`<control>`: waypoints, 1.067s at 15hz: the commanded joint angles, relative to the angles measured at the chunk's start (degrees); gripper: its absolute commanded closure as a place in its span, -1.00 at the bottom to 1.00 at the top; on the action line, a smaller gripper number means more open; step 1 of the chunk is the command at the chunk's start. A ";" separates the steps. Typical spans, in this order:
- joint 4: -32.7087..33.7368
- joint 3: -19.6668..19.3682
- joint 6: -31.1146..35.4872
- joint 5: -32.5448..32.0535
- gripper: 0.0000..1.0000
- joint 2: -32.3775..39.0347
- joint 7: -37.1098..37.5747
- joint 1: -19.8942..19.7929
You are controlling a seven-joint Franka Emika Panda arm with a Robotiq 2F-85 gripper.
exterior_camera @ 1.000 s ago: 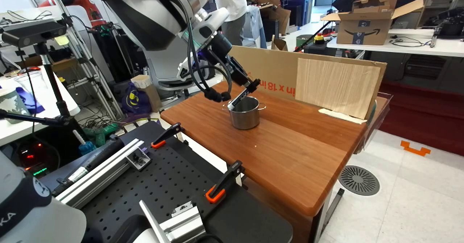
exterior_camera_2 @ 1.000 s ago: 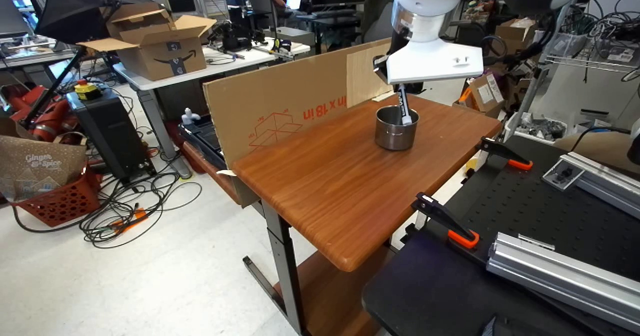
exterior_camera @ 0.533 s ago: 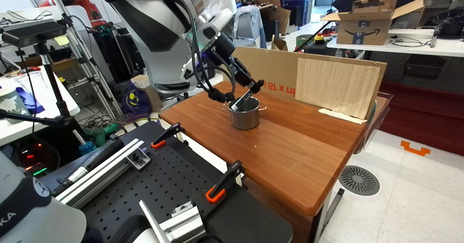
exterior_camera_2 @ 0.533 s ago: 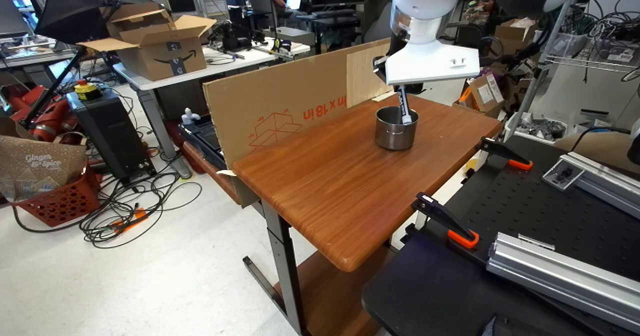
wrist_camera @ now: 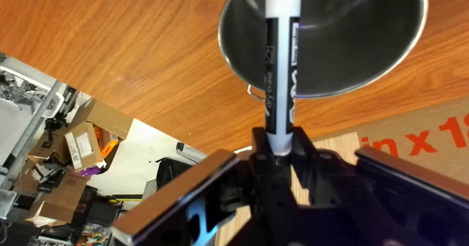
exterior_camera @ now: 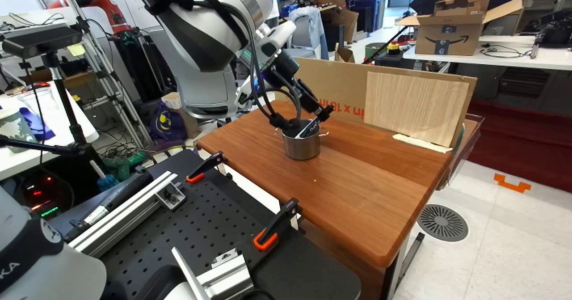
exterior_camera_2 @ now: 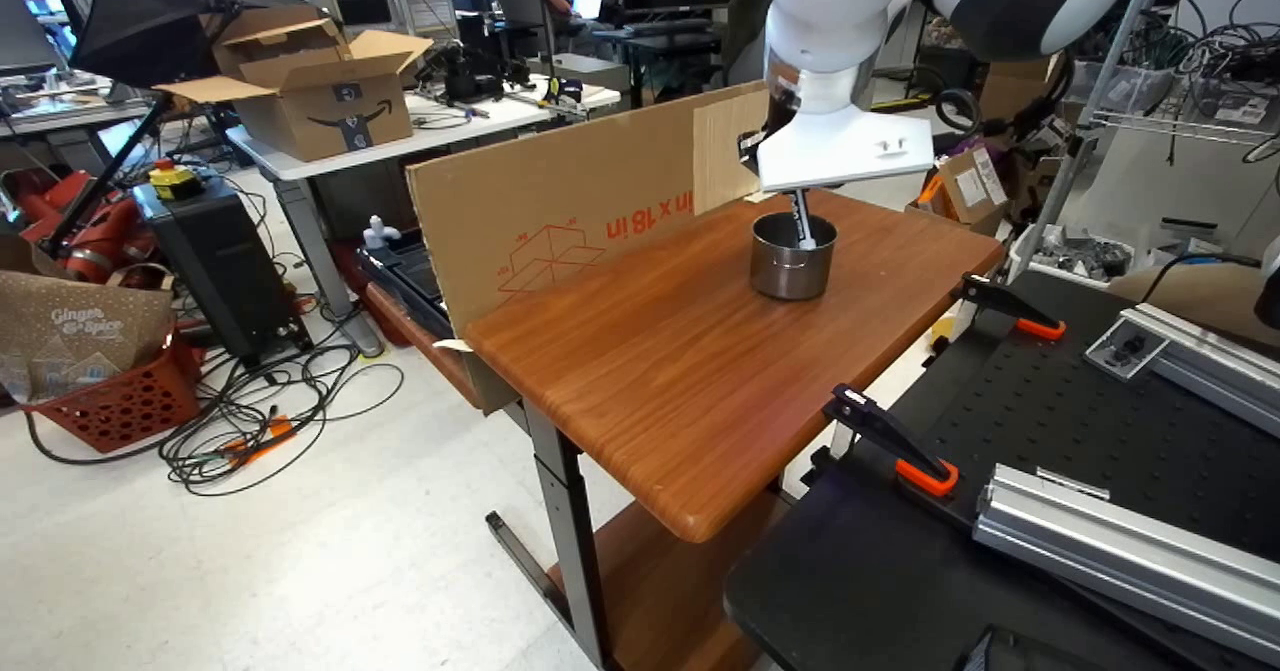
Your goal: Put the marker in the silver pot
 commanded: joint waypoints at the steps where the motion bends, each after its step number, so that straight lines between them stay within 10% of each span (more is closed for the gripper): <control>1: 1.62 0.54 -0.07 1.46 0.90 2.46 -0.66 -0.27; 4: 2.13 1.00 0.11 2.43 0.90 3.77 -1.45 -0.41; 5: 2.04 1.25 0.24 3.21 0.11 3.92 -2.15 -0.57; 13: 1.84 1.64 0.52 7.03 -0.93 3.75 -5.88 -0.65; 16: 1.10 1.74 0.66 8.24 -1.00 2.54 -7.54 -0.72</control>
